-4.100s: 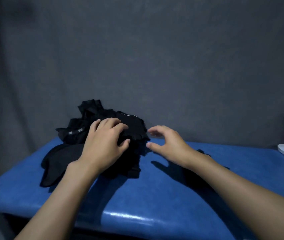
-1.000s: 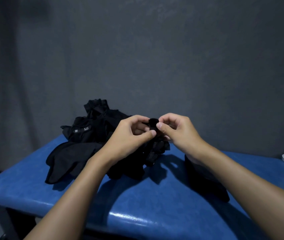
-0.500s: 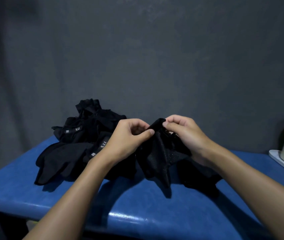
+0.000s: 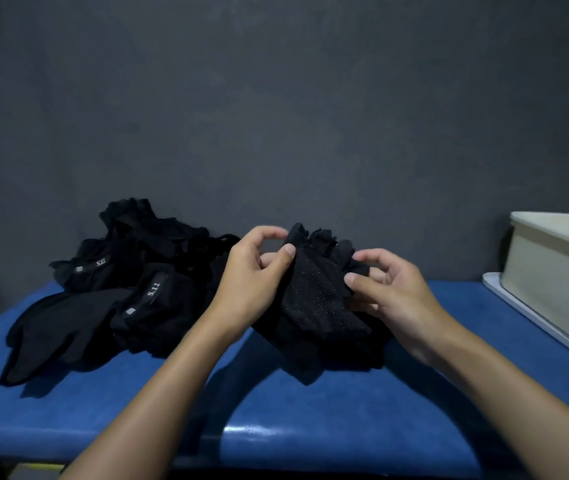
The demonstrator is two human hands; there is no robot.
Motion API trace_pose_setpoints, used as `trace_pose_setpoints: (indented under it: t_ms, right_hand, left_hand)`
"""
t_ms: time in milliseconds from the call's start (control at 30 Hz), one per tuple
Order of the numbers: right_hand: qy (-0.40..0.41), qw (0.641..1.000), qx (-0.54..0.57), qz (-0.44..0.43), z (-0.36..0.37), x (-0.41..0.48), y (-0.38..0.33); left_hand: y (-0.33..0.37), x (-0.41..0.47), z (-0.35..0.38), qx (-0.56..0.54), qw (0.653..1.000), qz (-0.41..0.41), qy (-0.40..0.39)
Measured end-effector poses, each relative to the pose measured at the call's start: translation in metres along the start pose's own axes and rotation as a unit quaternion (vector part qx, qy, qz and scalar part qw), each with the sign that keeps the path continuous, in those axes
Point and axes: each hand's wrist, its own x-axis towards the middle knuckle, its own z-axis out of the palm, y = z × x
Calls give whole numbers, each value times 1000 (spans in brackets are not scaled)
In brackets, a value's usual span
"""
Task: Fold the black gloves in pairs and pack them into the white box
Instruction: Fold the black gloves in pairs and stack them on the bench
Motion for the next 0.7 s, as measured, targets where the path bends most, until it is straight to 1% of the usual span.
trace_pose_setpoints:
  t_ms: [67, 167, 267, 333, 433, 500, 567, 633, 667, 700]
  right_hand:
    - [30, 999, -4, -13, -10, -2, -3]
    - [77, 995, -46, -37, -28, -5, -6]
    - [110, 986, -113, -50, -47, -8, -7]
    - [97, 988, -119, -21, -59, -12, -8]
    - [30, 991, -129, 29, -79, -23, -8]
    - [28, 989, -143, 28, -88, -30, -9]
    - [72, 985, -158, 12, -96, -34, -12]
    - [113, 977, -180, 2, -107, -35, -15]
    - [123, 975, -187, 4, -114, -36, -16]
    - [126, 973, -192, 9, -119, -37, -17]
  left_hand:
    - [-3, -4, 12, 4, 1000, 7, -21]
    - [-4, -8, 32, 25, 998, 33, -42]
    - [-9, -10, 54, 32, 999, 14, -42]
    - [-11, -13, 66, 25, 999, -6, -45]
    - [-11, -19, 81, -20, 996, -41, -80]
    - [-9, -22, 89, -38, 992, -41, -112]
    - [-9, -23, 94, -24, 991, -38, -128]
    - [-15, -20, 95, -8, 993, -40, -114]
    - [-19, -18, 94, 25, 994, -37, -104]
    - [-23, -16, 91, 81, 991, -25, -105]
